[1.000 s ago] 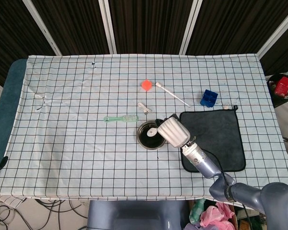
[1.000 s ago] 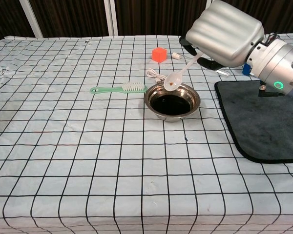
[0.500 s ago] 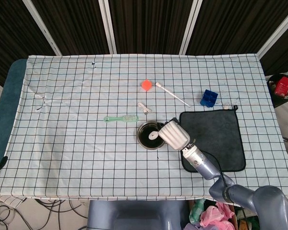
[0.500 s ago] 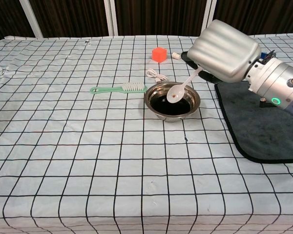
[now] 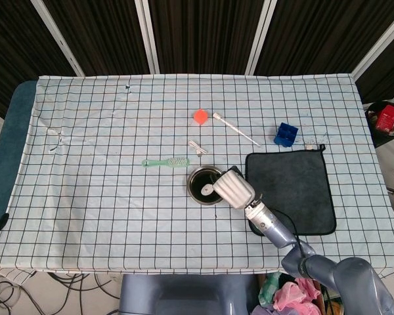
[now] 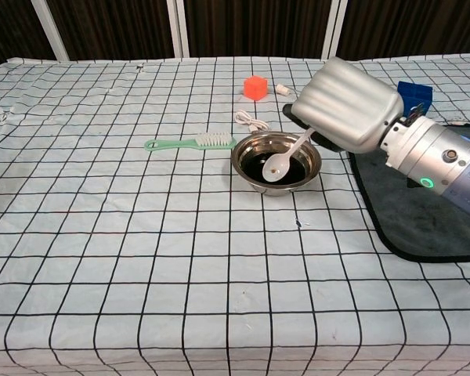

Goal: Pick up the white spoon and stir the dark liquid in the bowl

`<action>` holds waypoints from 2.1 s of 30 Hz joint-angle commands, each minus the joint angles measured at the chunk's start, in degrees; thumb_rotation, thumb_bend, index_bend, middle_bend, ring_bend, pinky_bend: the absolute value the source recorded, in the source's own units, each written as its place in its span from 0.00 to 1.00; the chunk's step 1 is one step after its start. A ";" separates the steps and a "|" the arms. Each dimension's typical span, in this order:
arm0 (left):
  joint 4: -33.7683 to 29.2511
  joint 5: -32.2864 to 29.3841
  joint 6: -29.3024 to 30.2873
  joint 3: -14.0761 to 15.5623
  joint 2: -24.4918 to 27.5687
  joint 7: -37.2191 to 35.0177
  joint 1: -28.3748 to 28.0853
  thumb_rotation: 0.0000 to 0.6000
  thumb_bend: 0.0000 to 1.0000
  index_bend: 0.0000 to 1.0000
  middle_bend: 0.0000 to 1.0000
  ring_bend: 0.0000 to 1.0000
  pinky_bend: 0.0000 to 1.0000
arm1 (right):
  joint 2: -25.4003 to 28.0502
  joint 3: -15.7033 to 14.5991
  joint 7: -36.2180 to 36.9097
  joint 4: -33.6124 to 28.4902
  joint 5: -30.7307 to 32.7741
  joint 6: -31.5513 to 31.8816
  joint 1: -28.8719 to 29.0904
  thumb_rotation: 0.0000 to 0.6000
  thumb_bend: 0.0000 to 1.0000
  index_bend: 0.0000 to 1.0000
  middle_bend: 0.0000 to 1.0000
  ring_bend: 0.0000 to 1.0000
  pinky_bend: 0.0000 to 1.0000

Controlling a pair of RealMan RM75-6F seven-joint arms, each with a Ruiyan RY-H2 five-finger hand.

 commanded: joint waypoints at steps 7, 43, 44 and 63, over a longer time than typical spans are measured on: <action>0.04 -0.35 -0.42 -0.07 -0.09 0.34 -0.16 1.00 0.24 0.09 0.05 0.01 0.00 | -2.91 -0.48 1.37 5.72 -1.01 -0.82 0.83 1.00 0.35 0.67 0.87 1.00 1.00; -0.23 -0.56 -0.41 -0.05 -0.24 1.08 -0.08 1.00 0.24 0.09 0.05 0.01 0.00 | -1.22 -1.56 5.36 12.68 -1.91 2.02 1.28 1.00 0.35 0.67 0.87 1.00 1.00; -0.24 -0.57 -0.41 -0.05 -0.23 1.11 -0.07 1.00 0.24 0.09 0.05 0.01 0.00 | -0.71 -1.83 5.15 11.94 -2.17 2.45 1.03 1.00 0.35 0.67 0.87 1.00 1.00; -0.39 -0.25 0.04 -0.03 0.00 0.68 0.17 1.00 0.24 0.09 0.05 0.01 0.00 | 1.67 -3.31 0.74 -1.72 -4.24 2.46 -0.30 1.00 0.35 0.68 0.87 1.00 1.00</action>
